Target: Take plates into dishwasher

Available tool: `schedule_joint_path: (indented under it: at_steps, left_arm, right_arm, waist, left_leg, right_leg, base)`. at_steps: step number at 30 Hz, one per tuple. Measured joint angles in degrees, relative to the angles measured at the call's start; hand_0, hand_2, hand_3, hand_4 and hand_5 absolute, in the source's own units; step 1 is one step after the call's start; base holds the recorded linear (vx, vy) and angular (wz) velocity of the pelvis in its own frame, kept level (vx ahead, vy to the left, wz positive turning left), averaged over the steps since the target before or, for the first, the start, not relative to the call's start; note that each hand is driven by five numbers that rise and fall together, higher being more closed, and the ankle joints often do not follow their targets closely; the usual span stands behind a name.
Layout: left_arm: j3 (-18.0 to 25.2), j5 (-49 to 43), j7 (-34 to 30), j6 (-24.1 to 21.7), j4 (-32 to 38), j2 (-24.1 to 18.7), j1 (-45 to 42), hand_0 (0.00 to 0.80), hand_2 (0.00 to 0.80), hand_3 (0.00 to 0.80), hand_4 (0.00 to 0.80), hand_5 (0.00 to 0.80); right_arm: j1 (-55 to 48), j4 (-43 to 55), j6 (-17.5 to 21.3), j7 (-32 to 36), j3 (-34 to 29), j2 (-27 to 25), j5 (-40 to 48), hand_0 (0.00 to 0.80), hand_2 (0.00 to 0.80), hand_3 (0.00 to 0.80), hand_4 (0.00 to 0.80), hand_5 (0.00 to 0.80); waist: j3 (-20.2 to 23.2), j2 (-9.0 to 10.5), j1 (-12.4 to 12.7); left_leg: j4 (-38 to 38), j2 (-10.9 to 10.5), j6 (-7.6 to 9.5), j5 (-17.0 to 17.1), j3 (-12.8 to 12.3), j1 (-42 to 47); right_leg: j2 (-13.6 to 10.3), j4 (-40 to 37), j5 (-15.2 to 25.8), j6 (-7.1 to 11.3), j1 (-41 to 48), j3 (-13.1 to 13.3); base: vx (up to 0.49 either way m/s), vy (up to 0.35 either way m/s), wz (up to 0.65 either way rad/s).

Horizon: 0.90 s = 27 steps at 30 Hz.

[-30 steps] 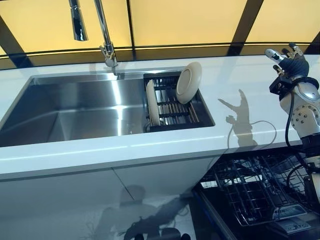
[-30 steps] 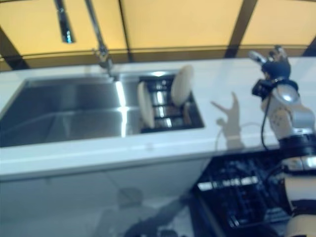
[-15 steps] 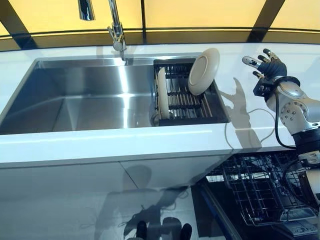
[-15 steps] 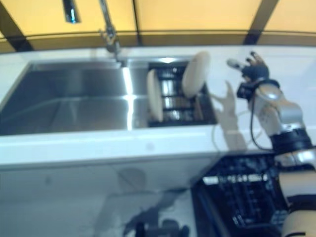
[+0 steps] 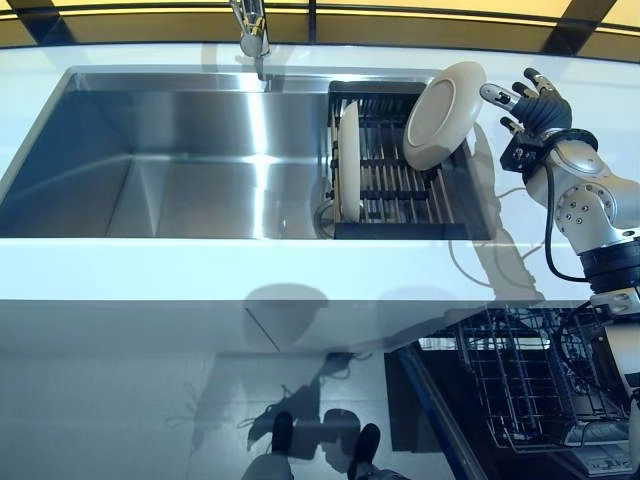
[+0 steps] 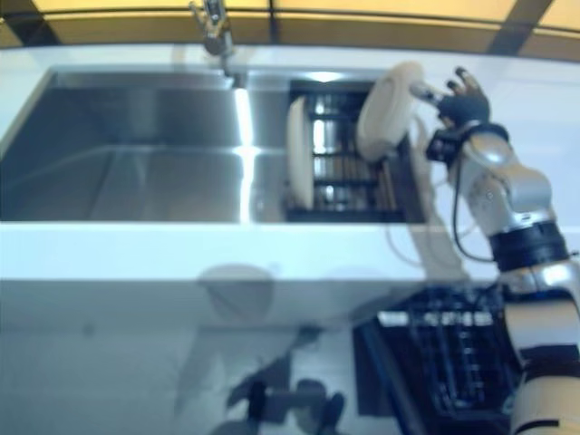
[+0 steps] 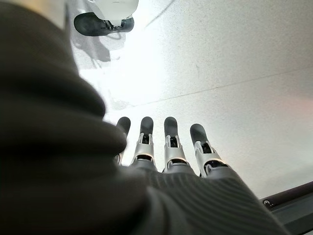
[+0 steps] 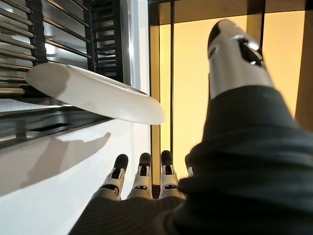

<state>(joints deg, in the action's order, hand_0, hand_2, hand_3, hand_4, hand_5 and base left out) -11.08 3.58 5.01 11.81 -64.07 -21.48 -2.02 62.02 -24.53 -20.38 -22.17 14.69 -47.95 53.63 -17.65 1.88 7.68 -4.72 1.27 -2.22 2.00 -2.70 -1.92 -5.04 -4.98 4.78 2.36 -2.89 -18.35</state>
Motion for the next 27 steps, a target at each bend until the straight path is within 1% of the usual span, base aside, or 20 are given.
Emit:
schedule_joint_path:
  at_steps: [4,8,12,20,27]
  left_arm:
    - [0.02,1.86,0.06,-0.8,0.02,-0.01,0.0,0.0,0.0,0.0,0.0,0.0]
    - [0.02,2.4,0.07,-3.86,1.36,-0.01,0.0,0.0,0.0,0.0,0.0,0.0]
    - [0.04,4.09,0.53,-5.93,2.91,-0.02,0.07,0.0,0.0,0.0,0.0,0.0]
    - [0.05,4.33,0.61,-6.41,3.41,-0.02,0.06,0.0,0.0,0.0,0.0,0.0]
    - [0.04,4.57,0.34,-6.95,3.38,-0.01,0.05,0.0,0.0,0.0,0.0,0.0]
  right_arm:
    - [0.1,0.01,0.0,0.0,0.0,0.0,-0.02,0.0,0.0,0.0,0.0,0.0]
    - [0.1,0.0,0.0,0.03,0.0,0.02,-0.13,0.0,0.0,0.0,0.0,0.0]
    - [0.11,-0.03,0.0,0.11,0.0,0.02,-0.13,0.0,0.0,0.0,0.0,0.0]
    - [0.21,-0.06,0.0,0.1,0.0,0.02,-0.06,0.0,0.0,0.0,0.0,0.0]
    - [0.21,-0.07,0.0,0.15,0.0,0.02,-0.05,0.0,0.0,0.0,0.0,0.0]
  waist:
    - [-0.1,-0.17,0.21]
    - [-0.27,-0.46,0.27]
    - [-0.74,-1.27,0.58]
    - [-1.31,-2.25,1.18]
    - [-1.36,-2.34,1.17]
  left_leg:
    - [0.0,-0.01,0.0,0.0,0.0,0.0]
    - [0.02,-0.07,0.02,0.05,0.0,0.0]
    - [0.02,-0.1,0.03,0.06,0.04,-0.02]
    - [0.07,-0.13,0.05,0.08,0.03,-0.75]
    - [0.14,-0.13,0.06,0.09,0.03,-0.53]
  right_leg:
    - [-0.02,-0.01,-0.01,0.0,0.0,-0.01]
    - [-0.09,-0.01,-0.01,0.0,0.01,-0.02]
    - [-0.13,-0.01,-0.01,0.0,0.01,-0.06]
    - [-0.16,0.01,0.01,-0.02,-0.73,-0.06]
    - [-0.17,0.01,0.01,-0.02,-0.46,-0.1]
  base:
    - [0.0,0.0,0.0]
    - [0.0,0.0,0.0]
    - [0.0,0.0,0.0]
    - [0.0,0.0,0.0]
    - [0.005,0.001,0.0]
